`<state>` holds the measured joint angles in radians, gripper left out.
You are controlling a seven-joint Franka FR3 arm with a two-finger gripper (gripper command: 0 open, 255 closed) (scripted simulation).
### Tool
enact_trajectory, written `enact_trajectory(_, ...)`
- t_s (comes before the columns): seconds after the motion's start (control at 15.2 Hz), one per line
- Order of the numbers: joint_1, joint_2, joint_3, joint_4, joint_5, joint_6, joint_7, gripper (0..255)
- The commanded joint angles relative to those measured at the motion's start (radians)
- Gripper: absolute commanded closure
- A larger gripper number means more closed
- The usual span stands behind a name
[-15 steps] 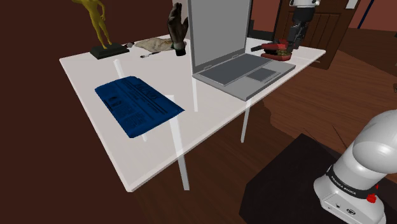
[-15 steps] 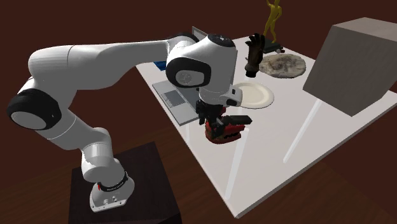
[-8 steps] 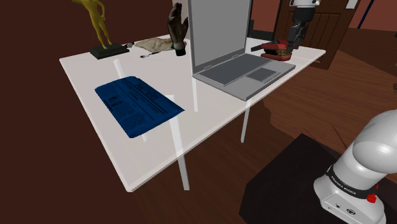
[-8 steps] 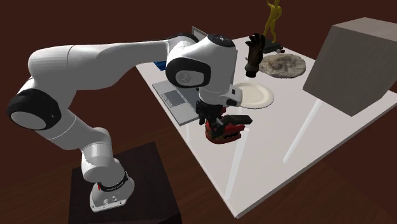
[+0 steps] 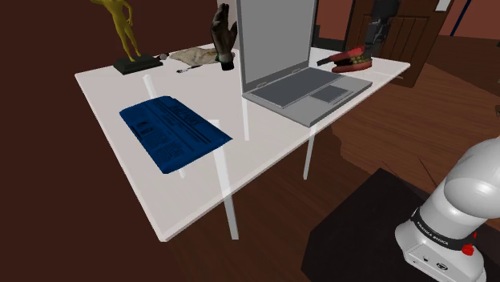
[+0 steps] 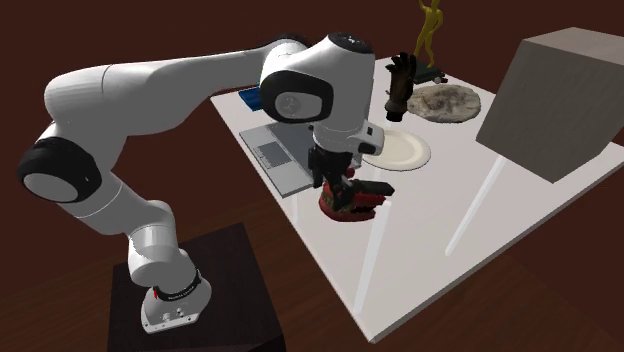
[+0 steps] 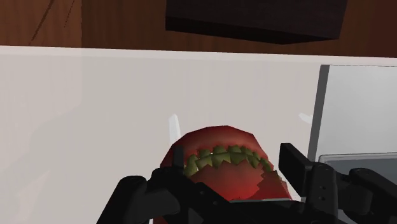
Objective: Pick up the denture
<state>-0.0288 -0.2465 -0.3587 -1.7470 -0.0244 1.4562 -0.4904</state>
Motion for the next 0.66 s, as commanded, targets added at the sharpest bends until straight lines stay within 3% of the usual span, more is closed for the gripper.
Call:
enact_trajectory(0.0, 0.001, 0.007, 0.0, 0.039, 0.002, -0.032, 0.0, 255)
enact_trajectory(0.59, 0.003, 0.053, -0.007, 0.187, 0.016, -0.136, -0.008, 255)
